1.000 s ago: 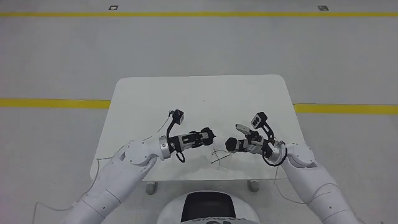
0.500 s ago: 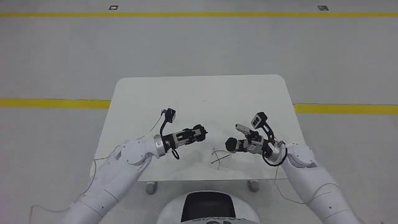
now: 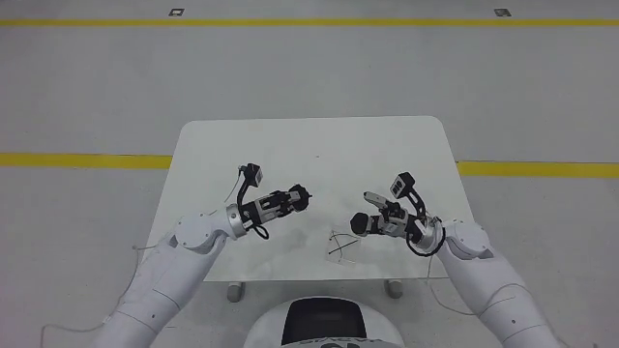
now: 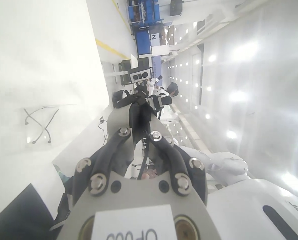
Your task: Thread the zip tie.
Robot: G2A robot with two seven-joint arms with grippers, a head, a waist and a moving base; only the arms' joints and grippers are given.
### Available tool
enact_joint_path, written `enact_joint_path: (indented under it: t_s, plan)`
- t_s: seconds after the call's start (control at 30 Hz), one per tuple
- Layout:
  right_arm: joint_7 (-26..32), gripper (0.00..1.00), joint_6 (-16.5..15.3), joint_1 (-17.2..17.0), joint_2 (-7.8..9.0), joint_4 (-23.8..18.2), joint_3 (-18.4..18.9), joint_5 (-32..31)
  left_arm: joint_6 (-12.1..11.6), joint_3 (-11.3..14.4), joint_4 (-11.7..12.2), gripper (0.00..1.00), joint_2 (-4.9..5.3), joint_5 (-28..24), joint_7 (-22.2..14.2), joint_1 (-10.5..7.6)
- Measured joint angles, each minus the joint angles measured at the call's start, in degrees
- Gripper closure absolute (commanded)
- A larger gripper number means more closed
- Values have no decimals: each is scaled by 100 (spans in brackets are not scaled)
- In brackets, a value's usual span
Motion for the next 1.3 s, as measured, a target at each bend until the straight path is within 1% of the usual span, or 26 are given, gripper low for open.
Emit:
enact_joint_path:
  t_s: [0.07, 0.13, 0.2, 0.47, 0.53, 0.6, 0.7, 0.8, 0.83, 0.9, 0.97, 1.03, 1.3]
  plan:
    - [-74, 0, 270, 23, 50, -153, 51, -464, 0, -2, 0, 100, -3, -9, 0, 1]
    - [-228, 0, 452, 9, 106, -347, 110, -999, 0, -1, 0, 100, -2, -6, 1, 1]
    - [-180, 0, 459, -56, 137, -509, 115, -1300, 0, -1, 0, 100, -1, -5, 1, 1]
    - [-179, 0, 445, -74, 142, -536, 118, -1353, 0, -1, 0, 100, -1, -5, 1, 1]
    - [-191, 0, 458, -30, 159, -586, 121, -1529, 0, -1, 0, 100, -1, -5, 1, 1]
    - [-78, 0, 473, 47, 192, -639, 143, -1787, 0, -1, 0, 100, -1, -5, 1, 1]
    - [232, 0, 476, 189, 259, -896, 137, -2428, 0, -1, 0, 100, -1, -5, 1, 1]
    - [397, 0, 579, 320, 322, -1154, 88, -3219, 0, -1, 0, 100, -1, -5, 1, 1]
    - [468, 0, 603, 378, 341, -1246, 35, -3547, 0, -1, 0, 100, -1, -5, 1, 1]
    - [520, 0, 612, 456, 361, -1363, -55, -3987, 0, -1, 0, 100, -1, -5, 1, 1]
    - [563, 0, 551, 521, 373, -1467, -172, -4382, 0, -1, 0, 100, -1, -5, 1, 1]
    - [548, 0, 544, 543, 377, -1484, -204, -4541, 0, -1, 0, 100, -1, -5, 1, 1]
    - [538, 0, 544, 540, 376, -1483, -202, -4514, 0, -1, 0, 100, -1, -5, 1, 1]
